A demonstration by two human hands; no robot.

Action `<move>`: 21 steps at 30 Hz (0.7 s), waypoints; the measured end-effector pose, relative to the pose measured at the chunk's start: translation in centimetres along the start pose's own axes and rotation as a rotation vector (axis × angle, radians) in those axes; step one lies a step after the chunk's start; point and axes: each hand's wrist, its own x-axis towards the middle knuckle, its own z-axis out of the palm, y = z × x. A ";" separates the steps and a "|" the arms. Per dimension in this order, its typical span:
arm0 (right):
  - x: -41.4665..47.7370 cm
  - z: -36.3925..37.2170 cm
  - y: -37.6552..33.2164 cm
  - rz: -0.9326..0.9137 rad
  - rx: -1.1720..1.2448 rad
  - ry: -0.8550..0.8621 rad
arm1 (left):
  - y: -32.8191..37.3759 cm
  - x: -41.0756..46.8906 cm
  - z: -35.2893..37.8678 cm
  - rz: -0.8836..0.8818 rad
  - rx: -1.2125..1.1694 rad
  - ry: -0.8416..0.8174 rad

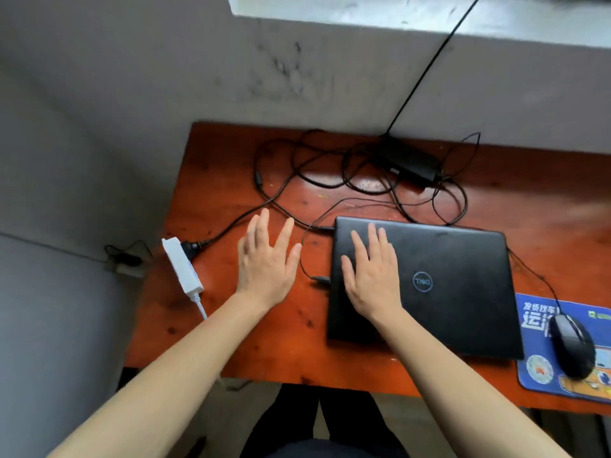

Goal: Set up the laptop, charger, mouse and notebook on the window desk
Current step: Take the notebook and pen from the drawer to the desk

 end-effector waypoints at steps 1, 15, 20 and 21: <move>1.2 -1.7 -0.9 -0.033 0.017 0.051 | -0.7 0.7 -2.2 0.020 0.046 0.047; 6.7 -17.5 -18.0 -0.650 0.235 0.436 | -6.2 -6.8 -23.9 -0.450 0.406 0.609; 2.6 -14.2 -24.3 -0.969 0.278 0.331 | -6.0 -19.7 -23.6 -0.802 0.486 0.565; 0.3 -13.2 -26.5 -1.043 0.308 0.289 | -5.7 -23.8 -23.5 -0.894 0.504 0.559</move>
